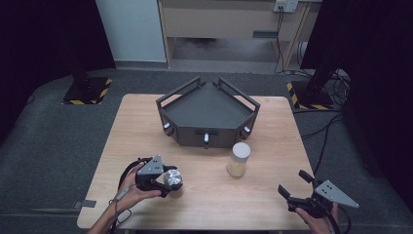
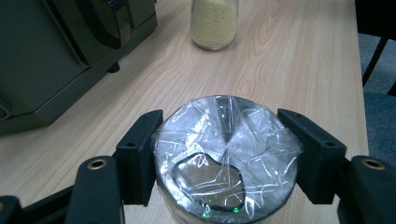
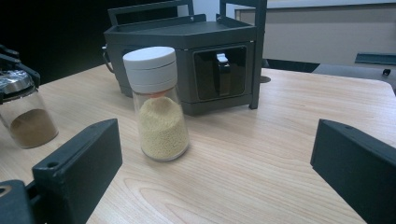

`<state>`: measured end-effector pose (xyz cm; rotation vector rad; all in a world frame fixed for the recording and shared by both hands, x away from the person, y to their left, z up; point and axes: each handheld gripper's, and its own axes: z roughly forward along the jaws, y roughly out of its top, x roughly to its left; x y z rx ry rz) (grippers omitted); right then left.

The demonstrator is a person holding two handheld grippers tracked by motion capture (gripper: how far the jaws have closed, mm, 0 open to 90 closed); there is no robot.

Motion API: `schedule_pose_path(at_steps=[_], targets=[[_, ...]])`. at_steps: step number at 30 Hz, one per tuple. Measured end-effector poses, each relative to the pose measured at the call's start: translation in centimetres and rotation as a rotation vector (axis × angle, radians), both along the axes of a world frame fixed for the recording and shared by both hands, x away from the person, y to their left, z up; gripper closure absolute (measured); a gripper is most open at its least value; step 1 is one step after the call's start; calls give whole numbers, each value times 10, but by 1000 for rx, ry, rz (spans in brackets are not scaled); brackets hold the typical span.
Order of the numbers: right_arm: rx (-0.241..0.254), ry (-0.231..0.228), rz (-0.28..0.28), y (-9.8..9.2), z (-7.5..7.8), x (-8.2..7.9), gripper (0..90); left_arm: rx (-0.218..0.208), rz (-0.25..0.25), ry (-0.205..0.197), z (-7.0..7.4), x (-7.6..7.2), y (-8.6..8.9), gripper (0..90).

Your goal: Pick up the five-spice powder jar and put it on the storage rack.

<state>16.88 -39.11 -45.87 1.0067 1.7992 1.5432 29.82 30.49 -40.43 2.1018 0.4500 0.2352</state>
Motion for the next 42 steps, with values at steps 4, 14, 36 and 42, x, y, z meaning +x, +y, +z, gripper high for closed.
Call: schedule_pose_path(at_steps=[4, 14, 36, 42], targets=[[-1, -1, 0, 0, 0, 0, 26, -3, 4, -3, 0, -1, -1, 333], [1, 0, 0, 0, 0, 0, 26, -6, -20, -12, 11, 2, -4, 334], [2, 0, 2, 0, 0, 0, 27, -12, -97, -28, 67, 28, -8, 334], [2, -2, 2, 0, 0, 0, 27, -20, -118, -20, 86, 42, -8, 334]])
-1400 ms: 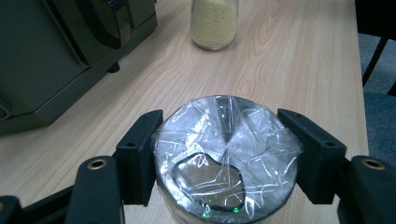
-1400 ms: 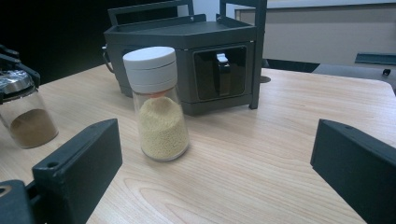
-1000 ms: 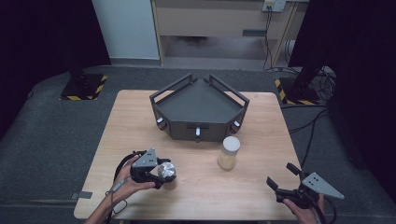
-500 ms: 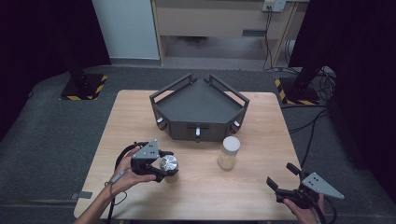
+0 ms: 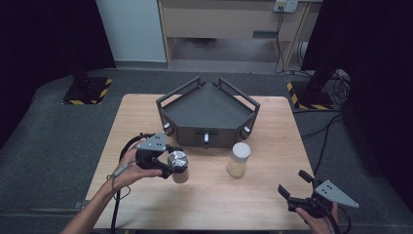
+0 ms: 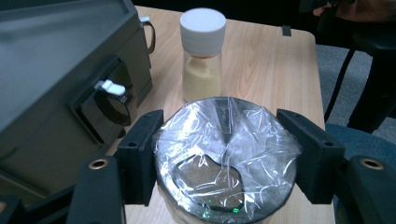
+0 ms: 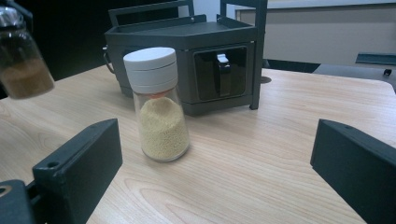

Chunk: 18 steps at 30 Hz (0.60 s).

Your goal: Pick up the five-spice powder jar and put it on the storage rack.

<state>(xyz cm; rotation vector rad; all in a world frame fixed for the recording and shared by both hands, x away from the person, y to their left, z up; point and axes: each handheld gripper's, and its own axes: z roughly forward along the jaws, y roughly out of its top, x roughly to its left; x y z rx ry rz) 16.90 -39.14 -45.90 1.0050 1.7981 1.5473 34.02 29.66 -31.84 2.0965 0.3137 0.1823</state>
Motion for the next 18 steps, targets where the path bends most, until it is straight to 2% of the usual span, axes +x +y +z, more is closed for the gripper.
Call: schedule_pose_path(at_steps=[8, 18], targets=[[-1, -2, 0, 0, 0, 0, 27, 23, -11, -14, 34, 22, -3, 334], [15, 9, -1, -2, -2, 2, 27, 34, -24, -30, 61, 45, -13, 334]])
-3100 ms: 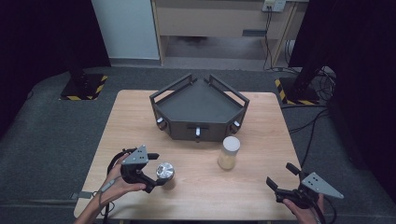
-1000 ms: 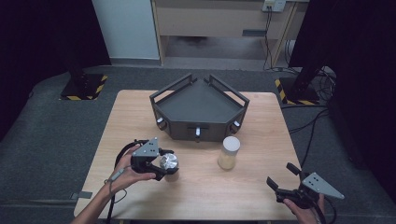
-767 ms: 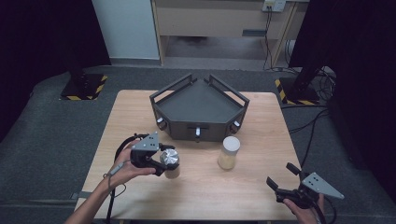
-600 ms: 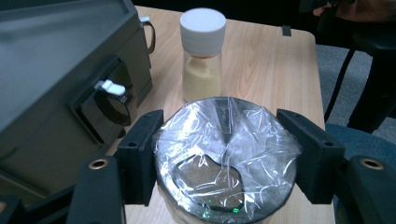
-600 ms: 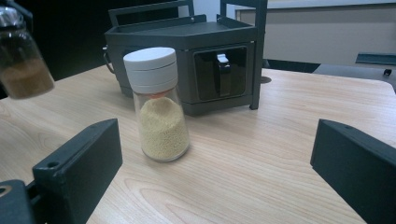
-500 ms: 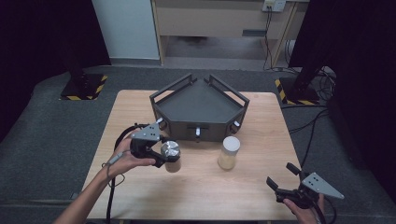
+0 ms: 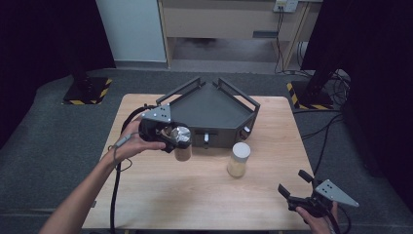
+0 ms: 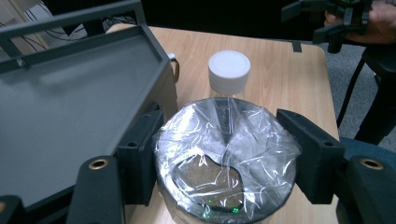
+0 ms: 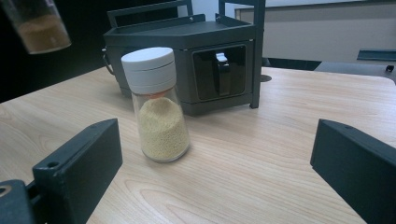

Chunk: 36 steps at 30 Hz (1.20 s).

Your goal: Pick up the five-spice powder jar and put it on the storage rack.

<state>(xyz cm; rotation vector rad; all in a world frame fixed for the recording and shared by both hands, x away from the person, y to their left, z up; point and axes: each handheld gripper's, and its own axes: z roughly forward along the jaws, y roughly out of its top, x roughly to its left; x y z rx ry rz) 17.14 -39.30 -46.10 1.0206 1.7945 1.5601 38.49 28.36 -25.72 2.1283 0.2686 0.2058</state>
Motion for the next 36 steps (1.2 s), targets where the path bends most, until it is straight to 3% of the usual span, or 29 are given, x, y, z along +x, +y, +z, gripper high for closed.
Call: schedule_pose_path(at_steps=[11, 23, 28, 29, 36], targets=[[17, 7, 5, -2, -3, 3, 27, 24, 6, -23, 27, 31, -16, 334], [42, 13, 9, -6, -6, 7, 27, 17, 40, -19, 38, 61, -18, 335], [45, 13, 10, -6, -6, 7, 27, 12, 90, -19, 37, 71, -19, 335], [47, 12, 9, -6, -6, 7, 27, 8, 127, -11, 36, 74, -20, 335], [50, 14, 8, -6, -7, 7, 28, 26, 218, -22, 32, 84, -27, 335]])
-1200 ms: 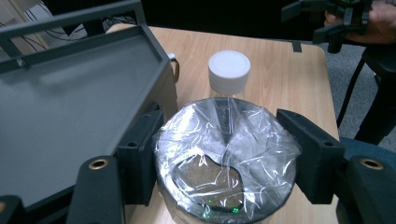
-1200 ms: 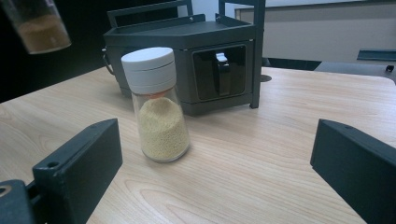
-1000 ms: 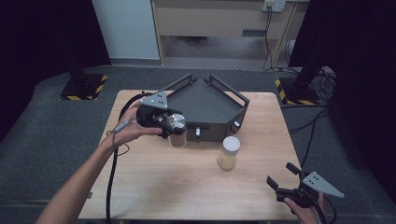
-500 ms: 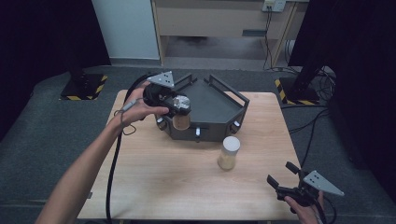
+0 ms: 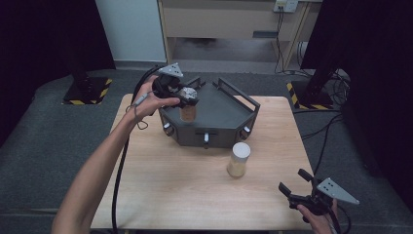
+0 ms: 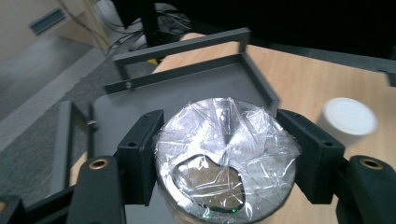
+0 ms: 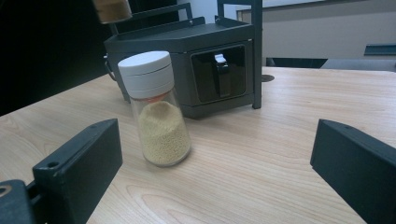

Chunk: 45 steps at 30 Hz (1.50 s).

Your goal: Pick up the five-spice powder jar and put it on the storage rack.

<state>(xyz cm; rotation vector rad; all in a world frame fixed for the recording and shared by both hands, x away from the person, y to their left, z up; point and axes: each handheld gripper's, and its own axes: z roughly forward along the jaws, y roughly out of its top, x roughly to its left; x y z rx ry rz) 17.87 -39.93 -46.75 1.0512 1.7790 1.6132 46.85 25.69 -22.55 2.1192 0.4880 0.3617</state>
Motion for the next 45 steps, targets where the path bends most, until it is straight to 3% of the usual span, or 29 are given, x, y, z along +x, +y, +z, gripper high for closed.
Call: schedule_pose_path(at_steps=[7, 13, 27, 45], targets=[[2, 3, 0, -1, 0, 1, 28, -42, 90, 9, -15, 18, -4, 335], [5, 5, -1, -1, 0, 1, 28, -31, 160, 9, -27, 27, -11, 335], [11, 5, 0, -2, -1, 2, 29, -40, 183, 34, -42, 40, -20, 335], [12, 7, 1, -2, -2, 2, 29, -55, 185, 49, -52, 42, -16, 335]])
